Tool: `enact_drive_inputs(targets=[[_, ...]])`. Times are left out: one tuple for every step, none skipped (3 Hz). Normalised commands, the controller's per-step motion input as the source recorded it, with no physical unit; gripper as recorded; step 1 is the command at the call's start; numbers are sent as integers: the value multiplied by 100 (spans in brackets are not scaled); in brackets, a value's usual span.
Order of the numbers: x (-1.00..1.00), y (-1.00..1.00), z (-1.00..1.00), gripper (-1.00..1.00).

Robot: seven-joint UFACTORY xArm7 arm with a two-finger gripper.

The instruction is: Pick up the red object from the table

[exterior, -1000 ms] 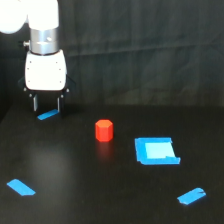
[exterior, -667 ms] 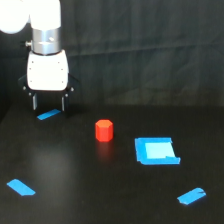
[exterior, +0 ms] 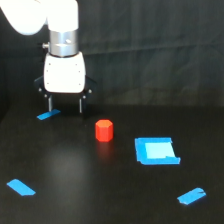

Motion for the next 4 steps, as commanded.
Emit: enact_drive_inputs(targets=[[100,-35,-5,98],[100,-56,6,100],[75,-72,5,100],[37,-72,-12,100]])
